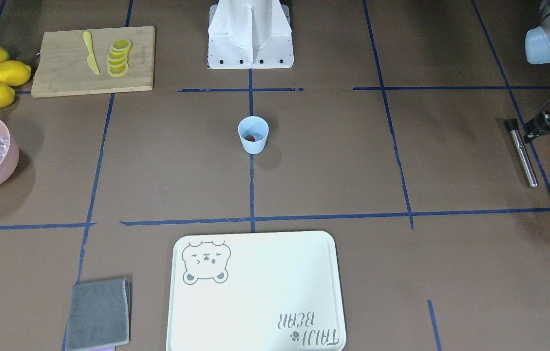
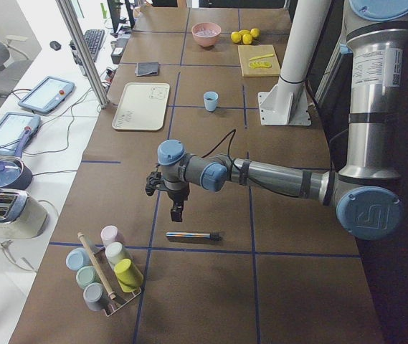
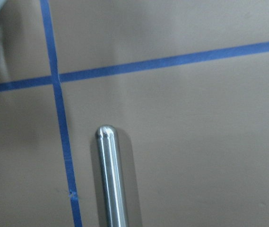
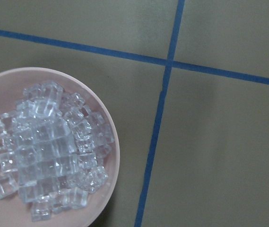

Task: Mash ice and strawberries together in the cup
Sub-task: 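Lay the muddler down on the table and open the left gripper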

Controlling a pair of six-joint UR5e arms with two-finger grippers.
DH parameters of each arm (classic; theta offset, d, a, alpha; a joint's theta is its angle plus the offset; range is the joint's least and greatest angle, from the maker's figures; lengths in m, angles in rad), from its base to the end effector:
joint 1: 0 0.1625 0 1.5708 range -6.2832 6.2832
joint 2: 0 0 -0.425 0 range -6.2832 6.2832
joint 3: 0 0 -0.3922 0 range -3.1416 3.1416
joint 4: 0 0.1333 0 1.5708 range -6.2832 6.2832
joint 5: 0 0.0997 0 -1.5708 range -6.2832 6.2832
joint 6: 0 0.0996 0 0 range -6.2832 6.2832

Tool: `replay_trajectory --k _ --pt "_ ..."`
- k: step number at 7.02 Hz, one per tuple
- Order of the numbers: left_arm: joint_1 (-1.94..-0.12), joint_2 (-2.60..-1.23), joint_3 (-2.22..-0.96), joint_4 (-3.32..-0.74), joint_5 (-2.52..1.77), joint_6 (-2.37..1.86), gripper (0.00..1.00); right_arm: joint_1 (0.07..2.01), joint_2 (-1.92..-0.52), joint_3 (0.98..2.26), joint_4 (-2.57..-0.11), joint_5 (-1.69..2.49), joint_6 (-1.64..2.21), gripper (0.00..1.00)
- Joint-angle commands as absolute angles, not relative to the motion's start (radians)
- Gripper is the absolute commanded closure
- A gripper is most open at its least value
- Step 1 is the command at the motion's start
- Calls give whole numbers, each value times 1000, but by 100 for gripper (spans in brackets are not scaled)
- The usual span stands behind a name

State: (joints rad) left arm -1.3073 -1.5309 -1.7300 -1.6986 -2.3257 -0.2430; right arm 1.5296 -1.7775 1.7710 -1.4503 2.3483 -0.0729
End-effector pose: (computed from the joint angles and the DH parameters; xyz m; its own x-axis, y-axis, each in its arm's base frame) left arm 0.0640 -0.4870 0.5864 0.7009 0.1159 -0.7037 -0.0864 0.9932 0.0775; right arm 0.0464 -0.4144 0.6402 0.7039 -0.1811 0.6868 0.0924 0.9821 0.1642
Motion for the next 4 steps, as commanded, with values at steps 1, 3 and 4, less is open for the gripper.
replay_trajectory --k 1,3,4 --pt "-1498 -1505 -1721 -1593 -2445 17 0 1551 -1775 1724 -1459 2355 -136 1" --pt "-1552 -1506 -1709 -1505 -2425 31 0 1554 -1769 1739 -1505 2355 -137 1" --pt "-1552 -1503 -1703 -1505 -2360 31 0 1558 -1769 1747 -1515 2355 -138 1"
